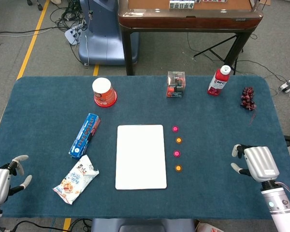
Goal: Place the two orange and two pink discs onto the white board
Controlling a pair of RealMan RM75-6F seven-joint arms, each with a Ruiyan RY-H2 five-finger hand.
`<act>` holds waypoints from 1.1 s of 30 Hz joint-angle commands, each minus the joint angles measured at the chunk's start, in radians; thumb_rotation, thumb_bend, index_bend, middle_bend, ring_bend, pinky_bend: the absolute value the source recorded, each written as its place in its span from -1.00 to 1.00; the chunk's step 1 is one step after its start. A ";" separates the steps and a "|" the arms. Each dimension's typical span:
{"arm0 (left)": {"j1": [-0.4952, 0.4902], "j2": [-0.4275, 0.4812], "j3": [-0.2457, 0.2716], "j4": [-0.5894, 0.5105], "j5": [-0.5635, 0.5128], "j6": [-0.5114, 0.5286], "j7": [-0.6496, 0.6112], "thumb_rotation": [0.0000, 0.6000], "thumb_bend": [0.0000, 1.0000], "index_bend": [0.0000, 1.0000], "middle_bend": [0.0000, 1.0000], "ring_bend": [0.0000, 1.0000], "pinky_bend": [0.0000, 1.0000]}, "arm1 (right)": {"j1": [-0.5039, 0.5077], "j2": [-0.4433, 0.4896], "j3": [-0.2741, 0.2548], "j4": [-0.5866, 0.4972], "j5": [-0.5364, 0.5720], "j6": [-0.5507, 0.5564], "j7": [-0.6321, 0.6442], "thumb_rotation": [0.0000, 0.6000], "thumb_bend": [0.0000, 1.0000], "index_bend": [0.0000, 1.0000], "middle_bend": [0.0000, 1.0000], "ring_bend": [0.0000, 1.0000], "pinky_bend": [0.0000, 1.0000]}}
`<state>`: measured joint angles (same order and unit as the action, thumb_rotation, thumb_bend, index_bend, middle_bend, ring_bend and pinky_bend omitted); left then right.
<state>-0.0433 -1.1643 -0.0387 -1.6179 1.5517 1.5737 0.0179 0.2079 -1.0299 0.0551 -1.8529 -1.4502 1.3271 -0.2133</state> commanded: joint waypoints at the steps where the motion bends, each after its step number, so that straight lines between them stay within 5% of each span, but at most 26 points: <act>1: -0.001 -0.001 -0.001 -0.001 0.001 0.000 0.000 1.00 -0.46 -0.30 0.21 0.15 0.63 | 0.020 -0.015 0.001 -0.012 0.009 -0.032 -0.022 1.00 -0.88 -0.05 0.76 0.89 0.88; 5: -0.003 -0.003 -0.001 0.001 0.000 -0.003 -0.003 1.00 -0.46 -0.30 0.21 0.15 0.63 | 0.045 -0.039 0.005 -0.023 0.031 -0.072 -0.055 1.00 -0.93 -0.08 1.00 1.00 1.00; 20: 0.001 -0.018 0.008 0.024 0.003 -0.004 -0.020 1.00 -0.46 -0.30 0.21 0.15 0.63 | 0.155 -0.158 0.022 -0.023 0.152 -0.225 -0.177 1.00 -0.93 -0.08 1.00 1.00 1.00; 33: -0.003 -0.039 0.010 0.045 0.010 -0.007 -0.038 1.00 -0.46 -0.30 0.21 0.15 0.63 | 0.223 -0.235 0.007 -0.012 0.255 -0.289 -0.300 1.00 -0.74 -0.08 1.00 1.00 1.00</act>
<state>-0.0469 -1.2029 -0.0298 -1.5730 1.5596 1.5656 -0.0204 0.4233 -1.2561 0.0657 -1.8672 -1.2053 1.0451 -0.5022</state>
